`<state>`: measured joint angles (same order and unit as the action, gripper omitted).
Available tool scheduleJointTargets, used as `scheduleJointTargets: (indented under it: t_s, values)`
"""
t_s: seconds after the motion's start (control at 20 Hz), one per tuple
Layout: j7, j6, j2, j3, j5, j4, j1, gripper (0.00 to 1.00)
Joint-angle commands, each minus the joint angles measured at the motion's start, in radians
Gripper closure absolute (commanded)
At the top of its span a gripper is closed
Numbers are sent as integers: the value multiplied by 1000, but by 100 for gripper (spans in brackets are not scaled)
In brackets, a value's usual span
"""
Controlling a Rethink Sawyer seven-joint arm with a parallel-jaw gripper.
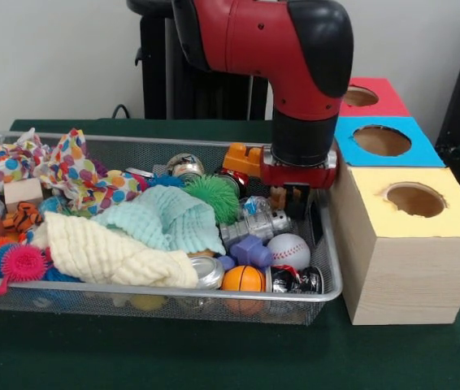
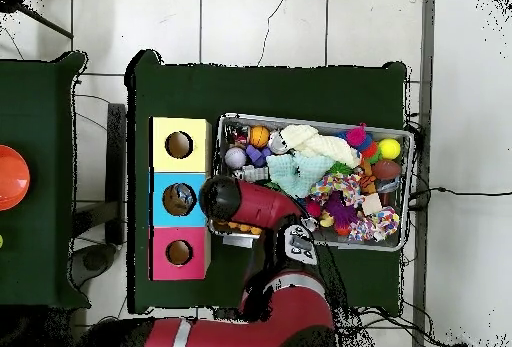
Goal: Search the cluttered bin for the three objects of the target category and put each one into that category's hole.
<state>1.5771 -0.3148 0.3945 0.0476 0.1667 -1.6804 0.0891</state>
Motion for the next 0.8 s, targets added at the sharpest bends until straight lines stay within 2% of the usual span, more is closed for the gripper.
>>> scheduleJointTargets:
  t_s: [0.05,0.2,0.45,0.8]
  values:
    - [198,75,-94,-62,28,32,22,100]
    - [124,92,-112,-22,-35,61,57,100]
    - [8,-5,-68,11,-115,99,114,100]
    - [-45,-97,-42,5,-196,159,160,100]
